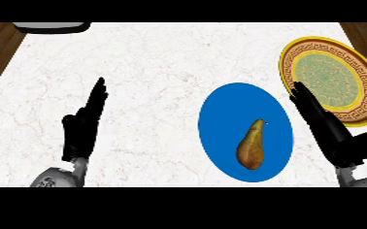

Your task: Pick the pear from the plate and place it in the plate

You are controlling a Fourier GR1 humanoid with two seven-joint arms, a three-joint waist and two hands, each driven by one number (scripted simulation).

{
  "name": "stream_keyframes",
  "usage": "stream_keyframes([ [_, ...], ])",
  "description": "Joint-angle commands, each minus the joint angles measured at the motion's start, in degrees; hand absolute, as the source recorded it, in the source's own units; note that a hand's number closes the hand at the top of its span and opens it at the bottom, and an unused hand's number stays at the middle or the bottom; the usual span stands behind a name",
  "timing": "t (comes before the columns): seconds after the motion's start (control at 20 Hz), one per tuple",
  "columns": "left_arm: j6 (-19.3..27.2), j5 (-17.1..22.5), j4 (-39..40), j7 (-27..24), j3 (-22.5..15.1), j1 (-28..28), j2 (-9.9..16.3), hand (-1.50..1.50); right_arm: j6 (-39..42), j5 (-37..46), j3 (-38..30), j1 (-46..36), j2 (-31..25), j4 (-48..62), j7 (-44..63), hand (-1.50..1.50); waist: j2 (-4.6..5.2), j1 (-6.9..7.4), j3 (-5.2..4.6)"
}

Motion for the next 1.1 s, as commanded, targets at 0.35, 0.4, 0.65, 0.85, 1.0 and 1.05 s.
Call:
stream_keyframes([
  [0.35, -6.5, 2.9, 2.8, 0.7, 5.6, -0.6, 2.9, 0.00, -0.1, 25.9, -0.7, -9.4, -20.0, 0.1, 1.2, 1.50, -2.03, 0.16, -2.65],
  [0.4, -7.6, 4.9, 3.2, -0.2, 7.3, 1.0, 3.1, 0.00, -15.0, 19.6, -7.1, -5.0, -5.6, 1.0, -1.5, -1.50, -1.53, -1.73, -0.81],
  [0.65, -11.2, 4.6, 10.2, -4.2, 9.6, -2.6, 0.8, 0.00, -9.8, 17.6, -5.7, 6.8, 1.5, 0.6, -17.0, -1.50, -1.09, -0.73, -0.73],
  [0.85, -13.8, 6.1, 7.2, -2.1, 10.7, -1.3, 2.8, 0.00, -8.7, 25.8, -1.4, 6.6, -2.8, 0.6, -14.6, -1.50, -1.15, -0.24, -0.75],
  [1.0, -12.5, 4.7, 4.7, 0.7, 10.5, -2.0, 2.7, 0.00, -7.9, 28.9, -0.4, 7.2, -6.3, -5.0, -5.7, -1.50, -1.23, -0.17, -0.77],
  [1.05, -16.0, 6.7, 10.8, -1.5, 13.5, -4.7, 3.4, 0.00, -9.8, 31.0, 1.1, 10.0, -5.2, -8.7, -3.9, -1.50, -1.16, -0.69, -0.80],
])
